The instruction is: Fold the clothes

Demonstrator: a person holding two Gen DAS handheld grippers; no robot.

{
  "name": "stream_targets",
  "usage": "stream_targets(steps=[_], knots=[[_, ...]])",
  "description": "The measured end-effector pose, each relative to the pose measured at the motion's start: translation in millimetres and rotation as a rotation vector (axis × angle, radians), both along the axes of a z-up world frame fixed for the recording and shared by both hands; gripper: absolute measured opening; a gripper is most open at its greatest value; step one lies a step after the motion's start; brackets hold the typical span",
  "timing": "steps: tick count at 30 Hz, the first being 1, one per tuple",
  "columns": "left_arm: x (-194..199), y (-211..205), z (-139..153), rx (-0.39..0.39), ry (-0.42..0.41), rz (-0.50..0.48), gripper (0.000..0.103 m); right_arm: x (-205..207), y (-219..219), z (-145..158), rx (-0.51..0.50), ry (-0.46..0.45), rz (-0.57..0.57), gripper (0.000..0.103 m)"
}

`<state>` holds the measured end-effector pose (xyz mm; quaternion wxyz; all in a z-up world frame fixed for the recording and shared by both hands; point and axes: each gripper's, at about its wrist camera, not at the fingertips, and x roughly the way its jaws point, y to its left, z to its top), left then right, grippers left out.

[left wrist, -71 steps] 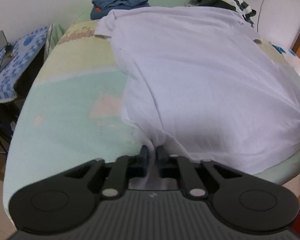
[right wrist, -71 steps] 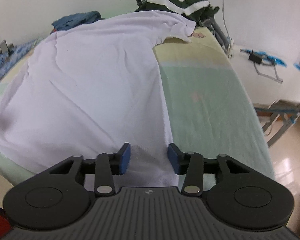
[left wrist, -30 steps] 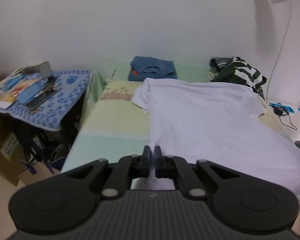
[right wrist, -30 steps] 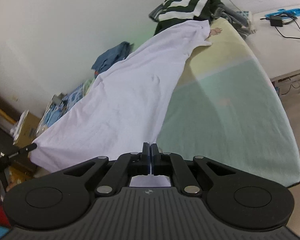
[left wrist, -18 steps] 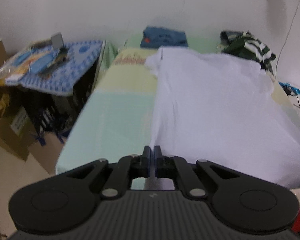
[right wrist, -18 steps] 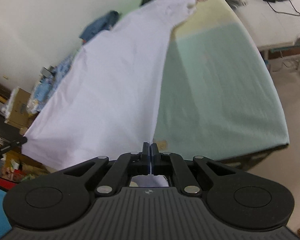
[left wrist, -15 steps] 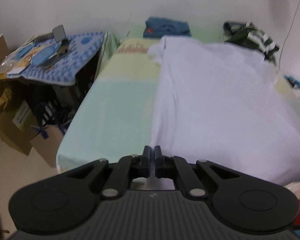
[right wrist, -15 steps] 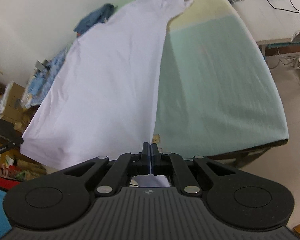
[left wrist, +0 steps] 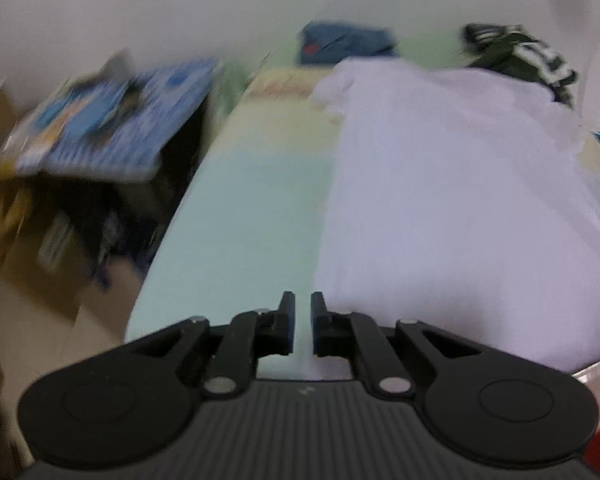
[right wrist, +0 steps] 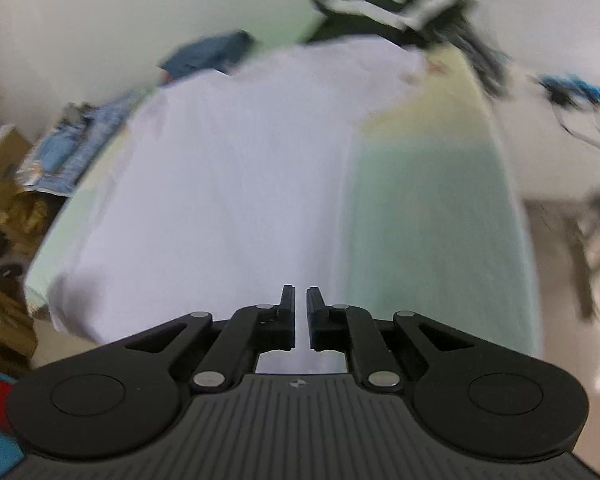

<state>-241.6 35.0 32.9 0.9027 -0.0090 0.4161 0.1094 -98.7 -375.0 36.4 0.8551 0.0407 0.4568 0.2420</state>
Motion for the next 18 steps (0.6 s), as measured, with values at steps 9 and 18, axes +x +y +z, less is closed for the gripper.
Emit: stream_targets(steps=[9,18], knots=[[101,-29,-55,0.003,0.058,-0.161,0.028,55,83,-33,-0.084,-0.052,-0.029,0.012],[135,4,-68,-0.006,0.059,-0.179,0.059,110,157,1,-0.152,-0.096,0.044,0.017]])
